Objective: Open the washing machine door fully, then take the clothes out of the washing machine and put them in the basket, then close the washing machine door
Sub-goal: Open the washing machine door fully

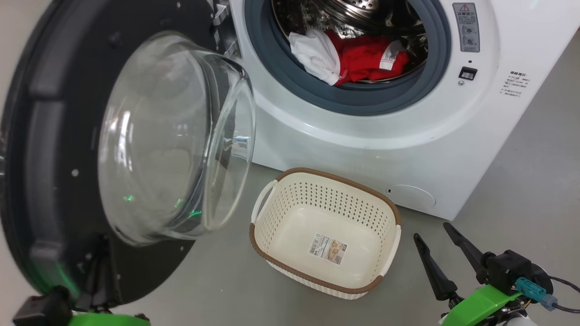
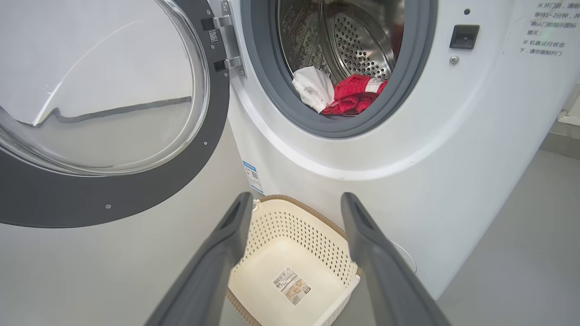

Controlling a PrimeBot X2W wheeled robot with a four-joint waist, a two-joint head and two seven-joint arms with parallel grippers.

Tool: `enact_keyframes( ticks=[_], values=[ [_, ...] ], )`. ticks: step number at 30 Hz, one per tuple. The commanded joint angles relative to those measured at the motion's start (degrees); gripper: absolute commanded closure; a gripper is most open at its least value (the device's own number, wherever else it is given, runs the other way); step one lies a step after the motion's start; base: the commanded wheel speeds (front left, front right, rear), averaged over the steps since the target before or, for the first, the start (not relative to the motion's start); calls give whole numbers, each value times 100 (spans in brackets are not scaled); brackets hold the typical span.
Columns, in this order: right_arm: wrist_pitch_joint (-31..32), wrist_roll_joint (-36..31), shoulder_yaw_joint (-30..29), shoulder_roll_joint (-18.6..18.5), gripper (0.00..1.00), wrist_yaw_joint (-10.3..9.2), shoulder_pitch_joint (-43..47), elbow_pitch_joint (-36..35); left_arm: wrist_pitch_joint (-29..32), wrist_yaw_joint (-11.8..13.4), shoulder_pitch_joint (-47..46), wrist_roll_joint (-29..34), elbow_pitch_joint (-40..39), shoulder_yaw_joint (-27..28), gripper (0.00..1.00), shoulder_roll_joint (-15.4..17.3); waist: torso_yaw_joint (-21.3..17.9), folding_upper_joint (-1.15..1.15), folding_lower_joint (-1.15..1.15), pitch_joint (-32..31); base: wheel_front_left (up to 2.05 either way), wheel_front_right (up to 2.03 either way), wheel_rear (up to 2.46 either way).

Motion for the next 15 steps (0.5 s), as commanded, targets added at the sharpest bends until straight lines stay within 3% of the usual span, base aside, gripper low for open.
enact_keyframes(
  ticks=[1,15],
  values=[
    [-54,-18,143,-74,0,35,-228,-131,-35,-3,-301,71,-39,427,100,187,-22,0,0,33,0,0,0],
    [-54,-40,197,-176,0,35,-422,-135,-35,-242,-1105,378,804,1719,100,453,-172,0,0,334,0,0,0]
  ],
)
